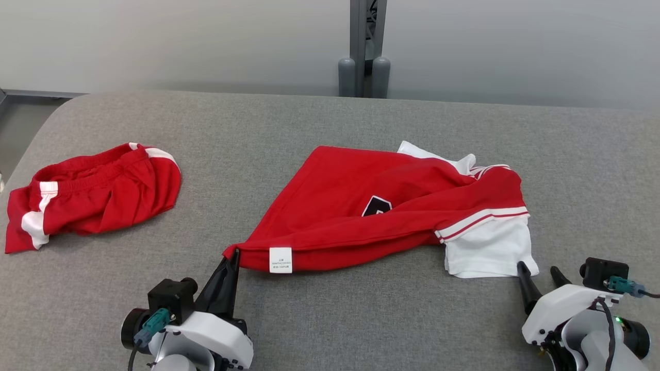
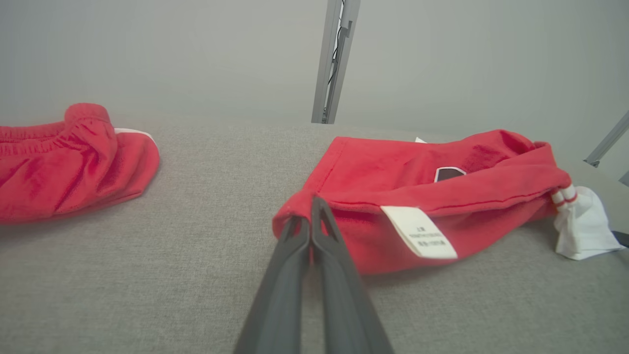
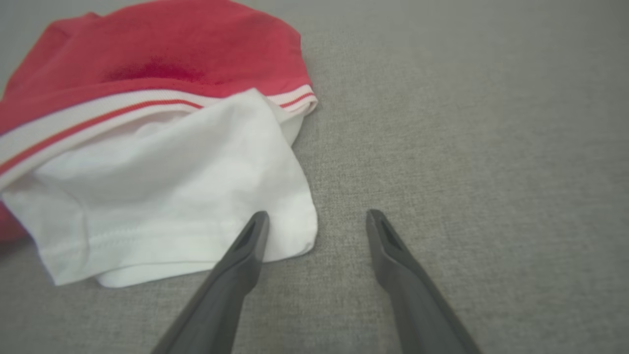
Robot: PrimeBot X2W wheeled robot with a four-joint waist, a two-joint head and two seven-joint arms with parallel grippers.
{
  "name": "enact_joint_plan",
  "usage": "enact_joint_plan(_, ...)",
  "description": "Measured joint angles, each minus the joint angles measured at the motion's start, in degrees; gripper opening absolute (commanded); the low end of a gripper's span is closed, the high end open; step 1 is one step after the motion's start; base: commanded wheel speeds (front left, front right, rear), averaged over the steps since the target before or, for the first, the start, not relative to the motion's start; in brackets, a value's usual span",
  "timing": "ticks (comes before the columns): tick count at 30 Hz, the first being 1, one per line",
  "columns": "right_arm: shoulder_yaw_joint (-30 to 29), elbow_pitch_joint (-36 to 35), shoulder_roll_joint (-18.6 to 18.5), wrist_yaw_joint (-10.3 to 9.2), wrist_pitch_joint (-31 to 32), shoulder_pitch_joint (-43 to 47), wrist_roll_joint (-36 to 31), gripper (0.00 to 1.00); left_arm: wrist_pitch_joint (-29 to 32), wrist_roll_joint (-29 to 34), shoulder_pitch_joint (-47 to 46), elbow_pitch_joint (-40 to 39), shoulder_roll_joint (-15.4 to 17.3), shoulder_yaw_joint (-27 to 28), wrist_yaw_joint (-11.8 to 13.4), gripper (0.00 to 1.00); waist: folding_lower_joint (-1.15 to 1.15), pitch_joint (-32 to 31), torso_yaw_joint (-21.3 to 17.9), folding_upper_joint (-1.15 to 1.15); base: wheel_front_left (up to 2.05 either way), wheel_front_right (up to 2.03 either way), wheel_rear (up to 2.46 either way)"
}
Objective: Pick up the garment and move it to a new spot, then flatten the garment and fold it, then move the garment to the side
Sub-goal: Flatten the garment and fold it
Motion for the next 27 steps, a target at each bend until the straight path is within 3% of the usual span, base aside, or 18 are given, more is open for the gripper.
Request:
enact_joint_plan(10,4.3,3.6,-0.7,-0.01,1.4,-3.1,4.9,1.00,0.0,-1.1,-0.9,-0.8,0.0,-1.2,0.8,0.00,0.00,1.6,0.9,0.00,0.00,0.00,0.00)
enact_joint_plan(11,4.6,3.8,-0.8,-0.02,1.8,-3.4,5.5,0.47,0.0,-1.2,-0.9,-0.9,0.0,-1.3,0.9,0.00,0.00,1.6,0.9,0.00,0.00,0.00,0.00)
enact_joint_plan(13,5.4,4.0,-0.9,-0.09,2.1,-3.5,6.7,0.00,0.0,-1.2,-1.0,-0.9,0.0,-1.3,0.9,0.00,0.00,1.7,0.9,0.00,0.00,0.00,0.00)
enact_joint_plan(27,10.5,3.4,-3.2,0.01,-0.1,-3.3,12.2,0.00,0.0,-1.2,-1.0,-1.7,0.0,-0.2,1.4,0.00,0.00,0.3,-0.2,0.00,0.00,0.00,0.00)
